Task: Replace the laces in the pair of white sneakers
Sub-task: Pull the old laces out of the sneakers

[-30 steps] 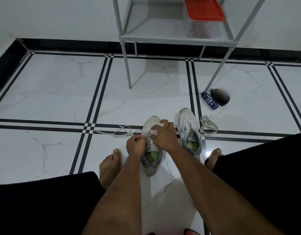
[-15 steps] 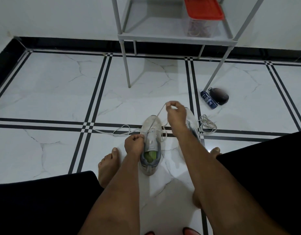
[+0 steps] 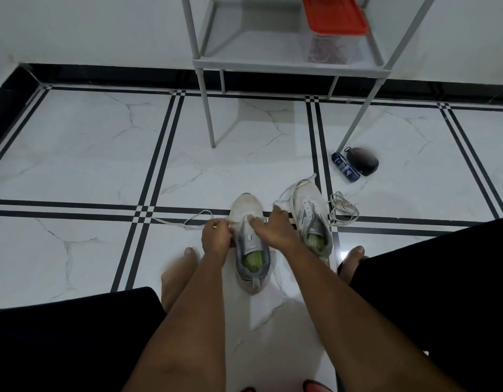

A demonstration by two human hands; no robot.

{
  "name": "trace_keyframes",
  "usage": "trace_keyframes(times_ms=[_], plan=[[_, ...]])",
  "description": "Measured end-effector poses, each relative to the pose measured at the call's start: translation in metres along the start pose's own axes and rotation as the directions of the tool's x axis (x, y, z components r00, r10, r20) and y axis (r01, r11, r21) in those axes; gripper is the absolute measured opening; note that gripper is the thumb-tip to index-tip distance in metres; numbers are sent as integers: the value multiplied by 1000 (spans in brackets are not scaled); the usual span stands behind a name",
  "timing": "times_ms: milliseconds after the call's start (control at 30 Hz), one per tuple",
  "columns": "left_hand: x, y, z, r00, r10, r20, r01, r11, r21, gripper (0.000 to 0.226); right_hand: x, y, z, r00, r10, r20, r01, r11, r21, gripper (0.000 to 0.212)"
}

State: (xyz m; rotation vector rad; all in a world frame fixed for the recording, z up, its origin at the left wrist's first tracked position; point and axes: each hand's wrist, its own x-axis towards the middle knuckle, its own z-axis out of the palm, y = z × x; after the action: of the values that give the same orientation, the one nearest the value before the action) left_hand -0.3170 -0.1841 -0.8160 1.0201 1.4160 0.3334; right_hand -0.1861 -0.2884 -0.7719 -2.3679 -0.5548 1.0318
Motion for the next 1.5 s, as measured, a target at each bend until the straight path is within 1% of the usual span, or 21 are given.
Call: trace_keyframes(times_ms=[100, 200, 300, 367, 433, 567, 633, 700, 767, 833, 900, 967, 1000, 1100, 1167, 1233, 1267, 1333, 1400, 1433, 1500], plan=[[5, 17, -6, 997, 41, 60, -38, 998, -46, 24, -4, -2, 19, 994, 8, 105, 0, 997, -77, 94], [17, 25, -8, 976, 134, 172, -161, 976, 150, 29, -7, -6, 25, 982, 29, 188, -9, 994, -107, 111], [27, 25, -9, 920, 267, 288, -386, 753, 533, 14, -7, -2, 32, 980, 9, 198, 37, 972, -230, 126], [33, 17, -9, 899, 279, 337, -437, 605, 665, 8, -4, 4, 37, 982, -19, 185, 74, 954, -290, 122], [43, 10, -6, 892, 325, 314, -452, 603, 657, 18, -4, 9, 39, 985, -35, 166, 86, 948, -307, 115], [23, 31, 0, 935, 300, 191, -354, 842, 408, 18, -3, 17, 40, 988, -39, 152, 80, 958, -275, 113], [11, 54, 3, 980, 154, 125, -154, 988, -16, 17, -3, 20, 38, 990, -26, 138, 58, 970, -237, 115], [8, 79, -1, 997, 29, 68, 12, 850, -527, 24, -4, 21, 36, 993, -16, 113, 40, 977, -211, 115], [11, 101, -11, 999, -45, -29, 9, 674, -738, 28, -5, 23, 37, 997, -9, 83, 25, 979, -200, 111], [14, 114, -17, 993, -2, -119, -63, 837, -544, 24, -3, 25, 38, 998, -8, 69, 22, 978, -206, 108], [23, 105, -11, 977, 201, -65, -203, 979, -17, 24, -1, 27, 39, 998, -17, 66, 31, 974, -226, 109], [31, 77, 2, 934, 322, 154, -356, 797, 488, 30, -1, 27, 38, 997, -36, 63, 50, 969, -240, 107], [33, 60, 9, 916, 307, 258, -401, 679, 615, 29, -1, 28, 37, 997, -48, 61, 61, 967, -249, 105], [27, 18, 21, 886, 300, 355, -463, 512, 723, 21, -3, 30, 35, 995, -65, 71, 83, 956, -281, 105], [26, 5, 25, 877, 332, 347, -475, 491, 730, 22, -2, 31, 34, 995, -64, 78, 84, 955, -285, 107], [21, 12, 29, 869, 387, 308, -489, 580, 652, 17, -2, 31, 33, 995, -68, 73, 87, 953, -292, 105], [20, 22, 30, 890, 401, 216, -452, 716, 533, 18, -2, 31, 34, 995, -68, 73, 87, 951, -295, 103], [16, 58, 28, 966, 255, -54, -253, 967, 29, 22, -3, 31, 34, 995, -71, 70, 89, 948, -304, 101], [10, 94, 16, 985, -14, -174, -69, 887, -457, 27, -3, 31, 35, 995, -72, 75, 92, 949, -301, 102], [9, 107, 8, 974, -60, -217, -58, 865, -499, 28, -2, 32, 35, 994, -71, 79, 92, 951, -295, 102], [8, 112, -1, 949, 64, -308, -114, 983, -147, 37, -1, 32, 35, 994, -71, 81, 92, 953, -290, 102]])
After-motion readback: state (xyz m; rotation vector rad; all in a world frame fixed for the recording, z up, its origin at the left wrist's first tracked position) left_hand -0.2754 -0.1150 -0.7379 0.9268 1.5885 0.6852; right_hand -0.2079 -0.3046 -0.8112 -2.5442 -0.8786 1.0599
